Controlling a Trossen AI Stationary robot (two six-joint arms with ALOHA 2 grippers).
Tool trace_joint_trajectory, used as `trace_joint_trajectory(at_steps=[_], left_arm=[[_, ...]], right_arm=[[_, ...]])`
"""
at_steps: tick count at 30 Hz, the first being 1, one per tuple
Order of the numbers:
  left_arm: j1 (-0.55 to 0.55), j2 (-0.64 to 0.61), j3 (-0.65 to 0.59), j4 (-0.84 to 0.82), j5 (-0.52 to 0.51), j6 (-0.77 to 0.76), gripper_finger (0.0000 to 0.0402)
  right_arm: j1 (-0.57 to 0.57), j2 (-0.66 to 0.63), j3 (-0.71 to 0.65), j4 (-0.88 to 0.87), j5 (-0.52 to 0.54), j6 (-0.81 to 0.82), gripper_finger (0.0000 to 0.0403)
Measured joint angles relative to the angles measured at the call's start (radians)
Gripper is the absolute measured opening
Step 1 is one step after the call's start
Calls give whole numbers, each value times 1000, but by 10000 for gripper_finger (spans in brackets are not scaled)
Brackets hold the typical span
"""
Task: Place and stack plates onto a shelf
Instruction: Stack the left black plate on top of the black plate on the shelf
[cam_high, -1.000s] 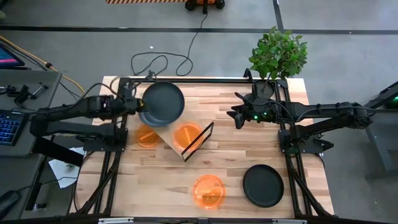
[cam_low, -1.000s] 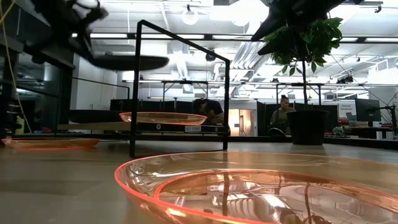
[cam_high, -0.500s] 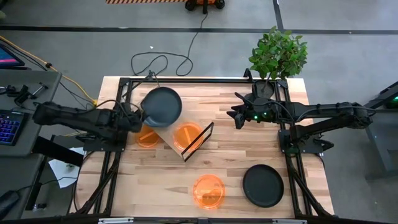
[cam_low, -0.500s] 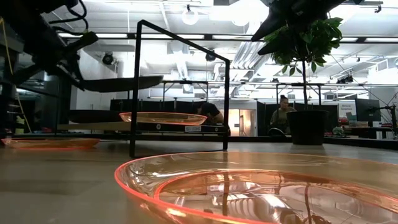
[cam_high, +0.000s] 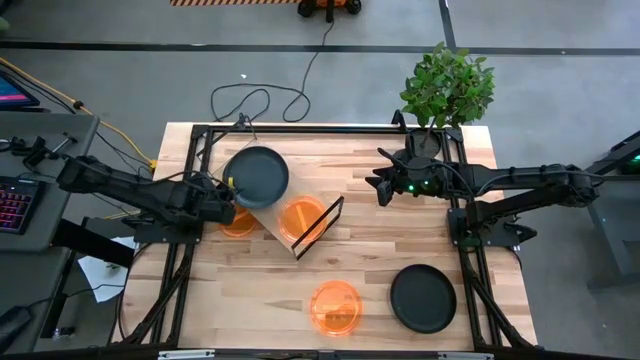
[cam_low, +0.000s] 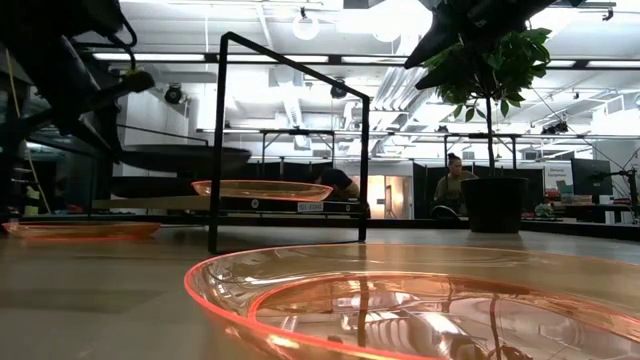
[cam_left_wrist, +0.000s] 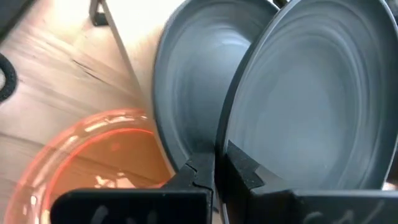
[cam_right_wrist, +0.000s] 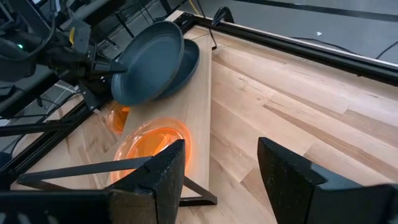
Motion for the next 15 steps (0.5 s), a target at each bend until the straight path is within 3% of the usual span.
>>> trace_joint_trajectory(at_steps=[15], left_arm=[[77, 26, 0, -7, -16, 17, 1]], right_arm=[[0, 0, 0, 0, 0, 5, 184]])
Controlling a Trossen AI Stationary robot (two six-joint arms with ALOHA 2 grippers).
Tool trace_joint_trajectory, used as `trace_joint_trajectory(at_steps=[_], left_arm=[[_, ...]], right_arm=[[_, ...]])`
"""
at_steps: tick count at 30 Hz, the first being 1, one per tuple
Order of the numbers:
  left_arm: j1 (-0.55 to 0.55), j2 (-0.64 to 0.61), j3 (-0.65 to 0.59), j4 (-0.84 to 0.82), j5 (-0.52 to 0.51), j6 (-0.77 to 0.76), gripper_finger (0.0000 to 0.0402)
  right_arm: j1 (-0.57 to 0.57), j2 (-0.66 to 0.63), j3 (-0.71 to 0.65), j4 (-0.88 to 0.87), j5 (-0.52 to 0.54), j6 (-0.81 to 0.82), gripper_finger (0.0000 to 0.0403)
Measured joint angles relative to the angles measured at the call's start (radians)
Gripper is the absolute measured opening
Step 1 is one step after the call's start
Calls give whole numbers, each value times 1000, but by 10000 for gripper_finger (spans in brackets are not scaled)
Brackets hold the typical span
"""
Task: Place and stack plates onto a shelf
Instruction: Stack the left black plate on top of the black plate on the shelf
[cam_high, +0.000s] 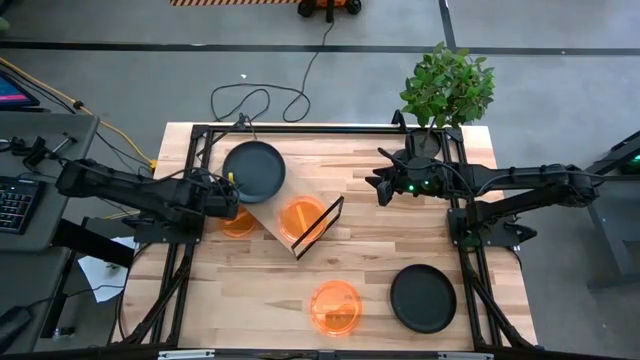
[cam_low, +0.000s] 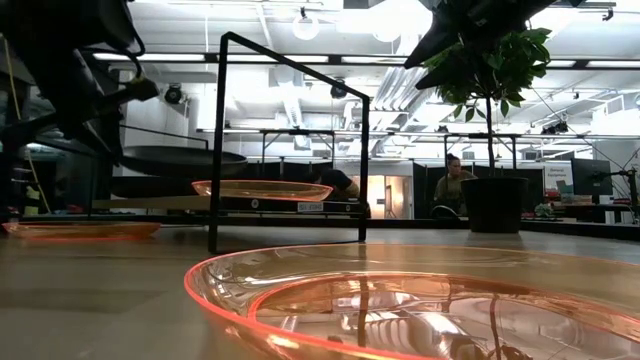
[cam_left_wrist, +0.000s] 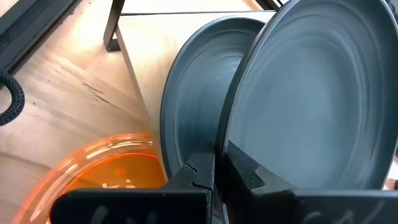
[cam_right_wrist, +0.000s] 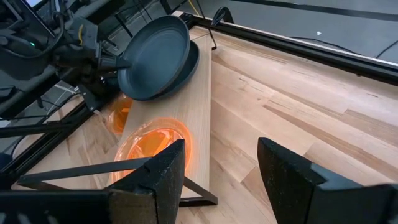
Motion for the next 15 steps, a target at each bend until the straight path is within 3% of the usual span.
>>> trace_joint_trajectory(at_steps=[15], left_arm=[[-1, 42, 0, 13, 31, 140, 21]], right_arm=[[0, 0, 0, 1, 7, 0, 184]])
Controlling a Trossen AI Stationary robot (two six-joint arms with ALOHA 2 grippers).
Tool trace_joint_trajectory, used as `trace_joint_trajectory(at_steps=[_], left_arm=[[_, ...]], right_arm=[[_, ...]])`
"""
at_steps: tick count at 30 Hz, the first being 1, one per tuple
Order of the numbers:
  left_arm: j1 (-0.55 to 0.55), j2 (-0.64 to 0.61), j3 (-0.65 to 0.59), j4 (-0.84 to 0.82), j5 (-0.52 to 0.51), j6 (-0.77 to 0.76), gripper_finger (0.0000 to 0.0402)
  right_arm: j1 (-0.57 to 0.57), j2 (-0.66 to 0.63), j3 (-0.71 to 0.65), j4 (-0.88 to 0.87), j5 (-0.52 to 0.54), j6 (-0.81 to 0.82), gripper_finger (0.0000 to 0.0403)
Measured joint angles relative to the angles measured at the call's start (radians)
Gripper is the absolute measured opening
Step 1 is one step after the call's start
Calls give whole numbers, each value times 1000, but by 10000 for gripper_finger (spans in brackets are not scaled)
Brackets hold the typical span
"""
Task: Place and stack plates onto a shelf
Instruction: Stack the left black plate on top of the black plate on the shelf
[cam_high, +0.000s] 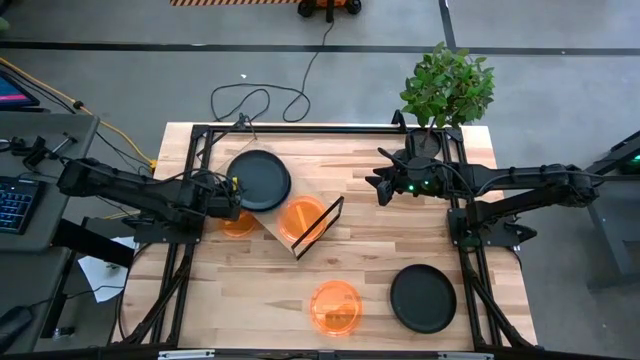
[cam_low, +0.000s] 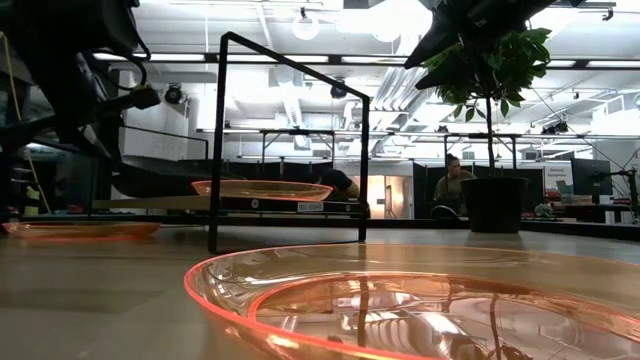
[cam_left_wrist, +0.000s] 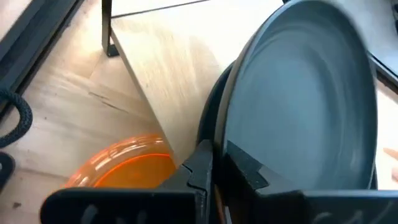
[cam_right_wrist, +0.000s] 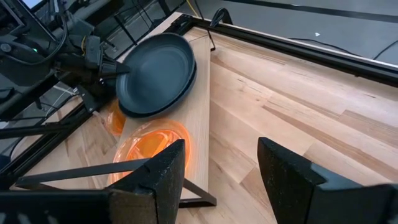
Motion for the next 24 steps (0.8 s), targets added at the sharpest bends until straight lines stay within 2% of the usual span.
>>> trace_joint_trajectory(at_steps=[8, 19, 24], left_arm=[[0, 0, 0, -4, -16, -6, 24], [-1, -7, 0, -4, -18, 66, 26], [-1, -29, 0, -2, -1, 99, 43]], right_arm=[[0, 0, 0, 0, 0, 0, 184], [0, 0, 0, 0, 3, 0, 184], [0, 0, 0, 0, 3, 3, 184]])
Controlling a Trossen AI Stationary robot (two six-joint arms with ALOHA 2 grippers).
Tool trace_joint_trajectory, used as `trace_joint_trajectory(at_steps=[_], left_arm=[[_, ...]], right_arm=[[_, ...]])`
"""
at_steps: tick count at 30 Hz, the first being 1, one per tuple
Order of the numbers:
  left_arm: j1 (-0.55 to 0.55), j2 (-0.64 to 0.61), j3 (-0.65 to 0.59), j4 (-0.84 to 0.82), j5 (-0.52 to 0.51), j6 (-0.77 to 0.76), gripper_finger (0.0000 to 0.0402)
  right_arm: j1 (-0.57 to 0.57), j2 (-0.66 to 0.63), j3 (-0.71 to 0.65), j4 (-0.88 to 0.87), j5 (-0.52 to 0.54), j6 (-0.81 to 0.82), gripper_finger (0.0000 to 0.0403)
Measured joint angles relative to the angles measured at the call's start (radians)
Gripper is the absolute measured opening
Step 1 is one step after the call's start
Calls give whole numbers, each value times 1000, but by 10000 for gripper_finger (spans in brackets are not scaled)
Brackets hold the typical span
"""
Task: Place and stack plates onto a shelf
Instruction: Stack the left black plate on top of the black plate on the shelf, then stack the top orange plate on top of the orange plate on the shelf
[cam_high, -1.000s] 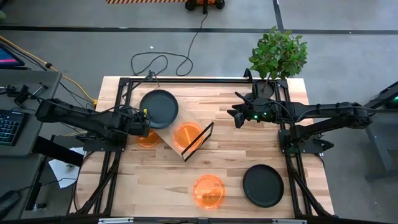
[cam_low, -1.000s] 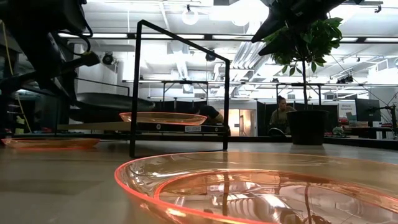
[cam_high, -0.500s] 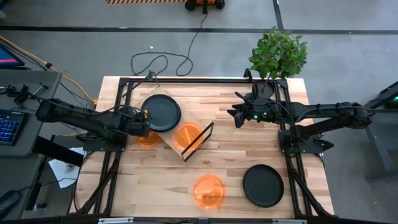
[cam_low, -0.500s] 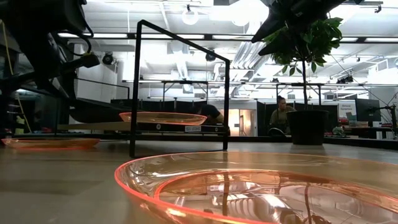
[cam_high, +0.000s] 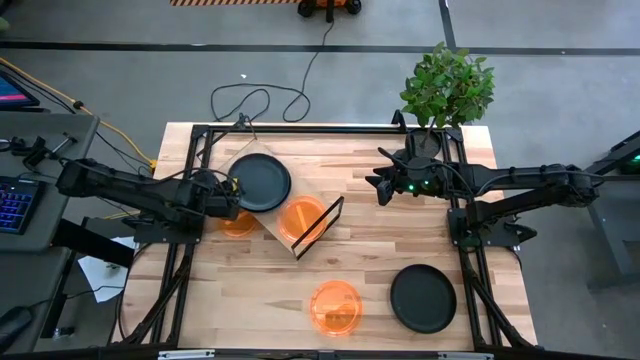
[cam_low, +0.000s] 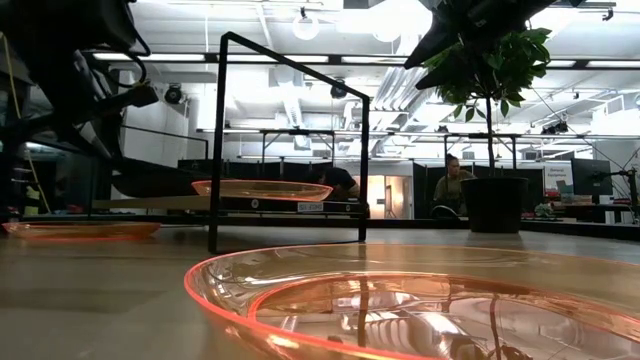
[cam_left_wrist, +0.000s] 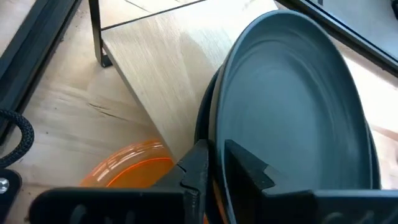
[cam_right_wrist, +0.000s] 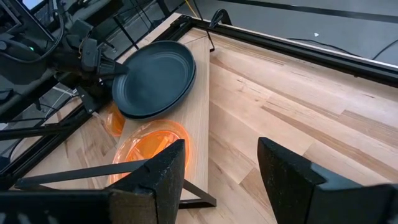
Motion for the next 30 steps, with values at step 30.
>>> trace_joint_trajectory(at_steps=[30], left_arm=[[0, -291, 69, 90, 86, 522, 141]], right_arm=[[0, 0, 0, 8, -4, 1, 184]])
